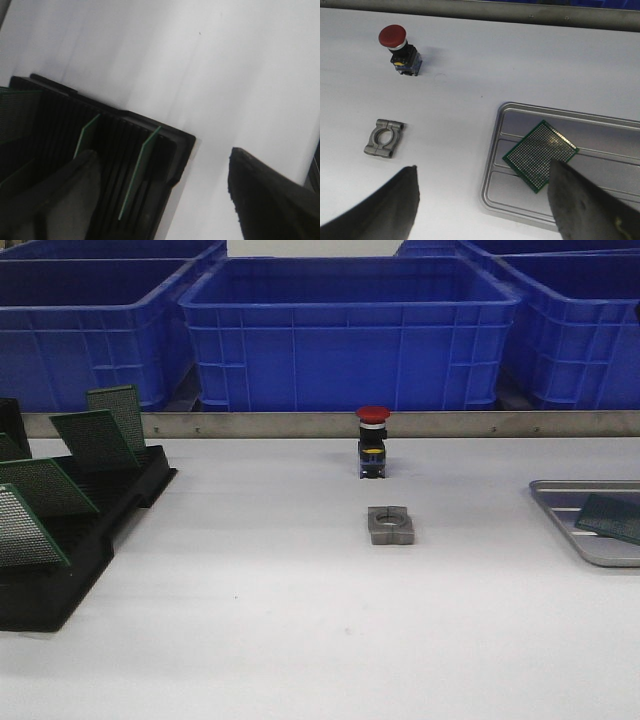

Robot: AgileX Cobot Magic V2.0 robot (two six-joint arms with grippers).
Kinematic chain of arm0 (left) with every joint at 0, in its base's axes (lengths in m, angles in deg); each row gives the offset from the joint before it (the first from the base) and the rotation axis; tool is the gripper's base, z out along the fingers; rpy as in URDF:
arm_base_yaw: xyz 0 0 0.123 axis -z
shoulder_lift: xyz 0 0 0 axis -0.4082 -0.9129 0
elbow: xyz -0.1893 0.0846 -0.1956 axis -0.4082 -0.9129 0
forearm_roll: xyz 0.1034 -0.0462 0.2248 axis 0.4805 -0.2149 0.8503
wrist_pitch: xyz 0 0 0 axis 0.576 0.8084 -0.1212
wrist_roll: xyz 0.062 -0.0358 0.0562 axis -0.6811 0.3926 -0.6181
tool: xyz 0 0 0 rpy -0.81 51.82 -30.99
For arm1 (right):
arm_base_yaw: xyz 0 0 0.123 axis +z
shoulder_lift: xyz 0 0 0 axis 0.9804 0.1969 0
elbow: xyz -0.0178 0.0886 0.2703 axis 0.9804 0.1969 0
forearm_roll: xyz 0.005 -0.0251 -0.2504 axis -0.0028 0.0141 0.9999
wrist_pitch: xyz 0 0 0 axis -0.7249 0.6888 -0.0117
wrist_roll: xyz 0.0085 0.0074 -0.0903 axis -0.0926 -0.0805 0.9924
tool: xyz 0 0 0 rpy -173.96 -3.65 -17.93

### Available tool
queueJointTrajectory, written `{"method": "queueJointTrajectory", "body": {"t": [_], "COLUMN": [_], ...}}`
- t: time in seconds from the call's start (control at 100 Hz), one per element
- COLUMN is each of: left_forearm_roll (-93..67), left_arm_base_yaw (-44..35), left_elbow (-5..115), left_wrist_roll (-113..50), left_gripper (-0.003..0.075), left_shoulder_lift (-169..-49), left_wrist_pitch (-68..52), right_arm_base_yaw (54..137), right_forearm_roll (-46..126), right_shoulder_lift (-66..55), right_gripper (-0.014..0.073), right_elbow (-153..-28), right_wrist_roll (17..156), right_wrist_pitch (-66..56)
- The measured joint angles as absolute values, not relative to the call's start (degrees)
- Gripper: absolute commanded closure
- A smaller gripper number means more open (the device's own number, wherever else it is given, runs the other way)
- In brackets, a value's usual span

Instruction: Place circuit board on tray

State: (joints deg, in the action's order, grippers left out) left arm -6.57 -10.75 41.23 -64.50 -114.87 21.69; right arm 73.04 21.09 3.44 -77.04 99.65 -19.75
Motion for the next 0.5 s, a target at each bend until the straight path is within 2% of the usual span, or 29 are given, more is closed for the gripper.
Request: {"method": "queueJointTrajectory", "body": {"t": [0.5], "left_forearm_roll": [-5.41], "left_arm_base_yaw": [-10.85], "left_elbow": [39.69], "left_wrist_roll": [-64.50], "left_gripper": [0.0228], "left_shoulder_lift": [-125.30], "left_wrist_pitch": [13.96], "right_arm_base_yaw": [73.04], "right_forearm_roll": [21.09], "right_shoulder_lift": [3.44], "right_gripper": [0.0036], "right_elbow": [-77.04], "right_wrist_roll": [99.65], "right_wrist_pitch": [-19.75]}}
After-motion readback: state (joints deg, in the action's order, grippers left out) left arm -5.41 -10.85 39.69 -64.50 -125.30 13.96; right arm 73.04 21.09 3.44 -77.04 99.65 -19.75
